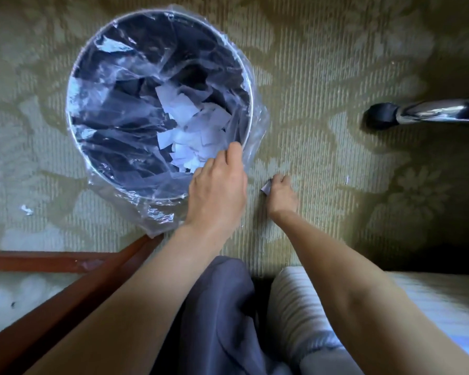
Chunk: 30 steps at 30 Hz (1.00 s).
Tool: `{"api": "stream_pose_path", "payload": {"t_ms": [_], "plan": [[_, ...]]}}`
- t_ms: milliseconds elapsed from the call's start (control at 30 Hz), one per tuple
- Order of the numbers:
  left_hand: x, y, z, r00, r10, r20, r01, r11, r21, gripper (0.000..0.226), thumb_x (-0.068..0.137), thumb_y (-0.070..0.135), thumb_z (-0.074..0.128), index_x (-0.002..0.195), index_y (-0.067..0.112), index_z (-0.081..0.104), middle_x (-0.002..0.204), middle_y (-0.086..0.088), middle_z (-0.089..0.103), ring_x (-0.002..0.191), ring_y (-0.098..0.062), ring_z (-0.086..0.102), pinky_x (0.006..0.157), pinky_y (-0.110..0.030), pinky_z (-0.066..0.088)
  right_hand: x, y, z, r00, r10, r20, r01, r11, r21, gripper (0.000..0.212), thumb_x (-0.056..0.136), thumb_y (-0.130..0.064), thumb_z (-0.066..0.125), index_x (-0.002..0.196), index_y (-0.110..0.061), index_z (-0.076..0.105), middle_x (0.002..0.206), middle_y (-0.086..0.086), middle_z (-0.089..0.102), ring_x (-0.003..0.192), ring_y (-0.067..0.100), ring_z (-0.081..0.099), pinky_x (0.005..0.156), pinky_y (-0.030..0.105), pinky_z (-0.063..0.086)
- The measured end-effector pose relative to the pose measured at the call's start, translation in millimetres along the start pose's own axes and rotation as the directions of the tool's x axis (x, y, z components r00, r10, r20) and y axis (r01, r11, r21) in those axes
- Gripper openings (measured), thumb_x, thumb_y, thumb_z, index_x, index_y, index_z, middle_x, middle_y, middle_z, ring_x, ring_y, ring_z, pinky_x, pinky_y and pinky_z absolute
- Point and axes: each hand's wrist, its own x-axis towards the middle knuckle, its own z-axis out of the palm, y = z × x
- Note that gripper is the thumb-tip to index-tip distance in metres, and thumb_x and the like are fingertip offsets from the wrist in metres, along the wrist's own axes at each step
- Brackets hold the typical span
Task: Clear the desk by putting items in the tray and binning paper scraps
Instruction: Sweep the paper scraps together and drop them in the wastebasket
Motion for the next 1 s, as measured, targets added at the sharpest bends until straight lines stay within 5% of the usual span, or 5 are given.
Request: {"api": "stream_pose_path", "payload": {"t_ms": [400, 500, 700, 833, 1000], "plan": [[-13, -3, -14, 0.988, -0.025, 0.150, 0.023, 1.000, 0.022, 0.027, 0.081, 0.004, 0.057, 0.107, -0.003, 0.061, 0.080, -0.016, 0.069, 0.071, -0.033, 0.068, 0.069, -0.039, 0.054, -43, -25, -59, 0.979, -0.055, -0.198, 0.100, 0.969, 0.226, 0.018, 0.088, -0.001, 0.046, 0.105, -0.003, 0.050, 0.099, 0.020, 0.063, 0.091, 0.036, 0.059, 0.067, 0.030, 0.034], [-23, 3, -33, 0.981, -0.079, 0.180, 0.070, 0.996, 0.055, 0.037, 0.073, -0.001, 0.066, 0.109, -0.003, 0.062, 0.085, -0.015, 0.070, 0.076, -0.032, 0.069, 0.071, -0.038, 0.055, -69, -47, -110, 0.922, -0.047, -0.385, 0.199, 0.909, 0.366, 0.014, 0.090, -0.005, 0.044, 0.100, -0.003, 0.053, 0.096, 0.017, 0.064, 0.089, 0.035, 0.058, 0.068, 0.032, 0.033], [-31, 16, -97, 0.870, -0.394, 0.297, 0.395, 0.917, 0.059, 0.037, 0.097, 0.010, 0.035, 0.134, 0.009, 0.037, 0.130, -0.011, 0.047, 0.122, -0.028, 0.045, 0.099, -0.037, 0.036, -141, -100, -188, 0.727, -0.257, -0.637, 0.562, 0.755, 0.337, 0.013, 0.086, 0.000, 0.046, 0.093, 0.000, 0.057, 0.091, 0.015, 0.064, 0.082, 0.033, 0.057, 0.071, 0.032, 0.035], [-36, 9, -131, 0.834, -0.491, 0.252, 0.493, 0.868, 0.061, 0.036, 0.096, 0.009, 0.035, 0.132, 0.009, 0.040, 0.129, -0.013, 0.047, 0.121, -0.030, 0.046, 0.097, -0.039, 0.037, -158, -128, -189, 0.779, -0.518, -0.354, 0.605, 0.770, 0.205, 0.023, 0.092, -0.004, 0.041, 0.108, -0.003, 0.057, 0.113, 0.014, 0.060, 0.101, 0.033, 0.057, 0.082, 0.037, 0.042], [-50, -3, -177, 0.789, -0.574, 0.220, 0.585, 0.811, 0.015, 0.031, 0.096, 0.007, 0.036, 0.127, 0.007, 0.043, 0.128, -0.015, 0.047, 0.120, -0.033, 0.046, 0.096, -0.041, 0.039, -175, -141, -193, 0.869, -0.490, -0.063, 0.492, 0.871, 0.005, 0.036, 0.093, -0.003, 0.039, 0.128, 0.000, 0.046, 0.135, 0.020, 0.042, 0.121, 0.037, 0.046, 0.096, 0.039, 0.040]]}}
